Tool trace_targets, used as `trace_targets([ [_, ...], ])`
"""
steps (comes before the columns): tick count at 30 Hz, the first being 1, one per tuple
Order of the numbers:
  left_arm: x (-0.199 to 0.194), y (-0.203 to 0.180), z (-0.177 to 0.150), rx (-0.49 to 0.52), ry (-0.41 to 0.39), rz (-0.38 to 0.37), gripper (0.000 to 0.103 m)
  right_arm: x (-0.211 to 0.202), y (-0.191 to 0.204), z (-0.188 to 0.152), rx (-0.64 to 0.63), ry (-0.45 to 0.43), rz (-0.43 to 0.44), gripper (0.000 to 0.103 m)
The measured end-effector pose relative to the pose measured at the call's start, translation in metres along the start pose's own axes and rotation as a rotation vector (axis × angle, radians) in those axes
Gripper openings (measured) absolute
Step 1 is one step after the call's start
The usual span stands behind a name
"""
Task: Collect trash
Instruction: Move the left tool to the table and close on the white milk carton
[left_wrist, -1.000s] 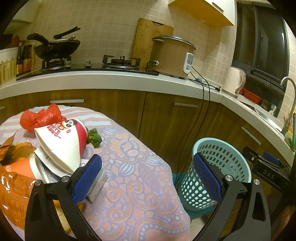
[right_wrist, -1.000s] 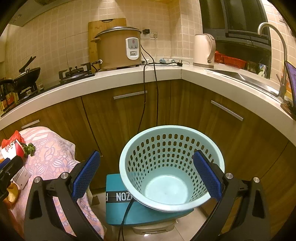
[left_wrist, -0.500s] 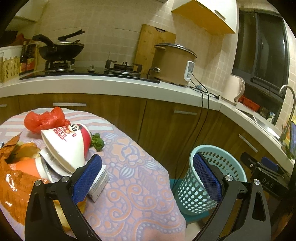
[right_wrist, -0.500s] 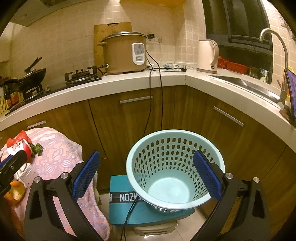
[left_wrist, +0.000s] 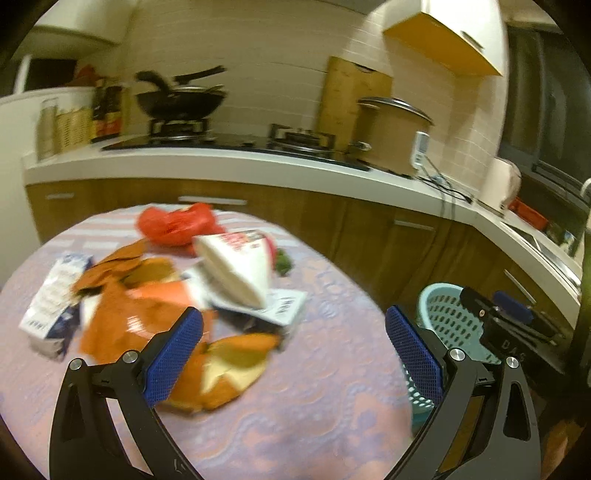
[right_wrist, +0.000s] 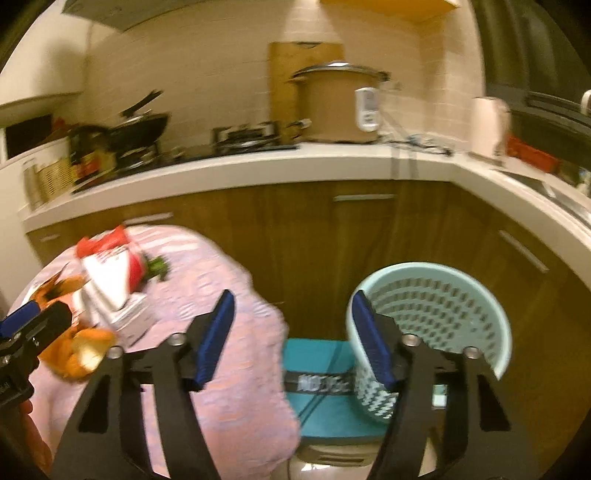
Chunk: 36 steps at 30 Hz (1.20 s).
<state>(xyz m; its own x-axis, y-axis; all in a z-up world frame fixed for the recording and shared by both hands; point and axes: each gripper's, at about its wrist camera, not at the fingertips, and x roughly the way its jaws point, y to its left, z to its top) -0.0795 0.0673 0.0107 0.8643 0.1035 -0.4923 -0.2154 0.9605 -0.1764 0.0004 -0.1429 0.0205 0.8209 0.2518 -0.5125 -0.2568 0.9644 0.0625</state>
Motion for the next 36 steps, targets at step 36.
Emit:
trace_targets([
  [36,0.022,0.222,-0.009,-0.243,0.256,0.295,0.083,0.045,0.109,0.005,-0.154,0.144,0.289,0.034],
])
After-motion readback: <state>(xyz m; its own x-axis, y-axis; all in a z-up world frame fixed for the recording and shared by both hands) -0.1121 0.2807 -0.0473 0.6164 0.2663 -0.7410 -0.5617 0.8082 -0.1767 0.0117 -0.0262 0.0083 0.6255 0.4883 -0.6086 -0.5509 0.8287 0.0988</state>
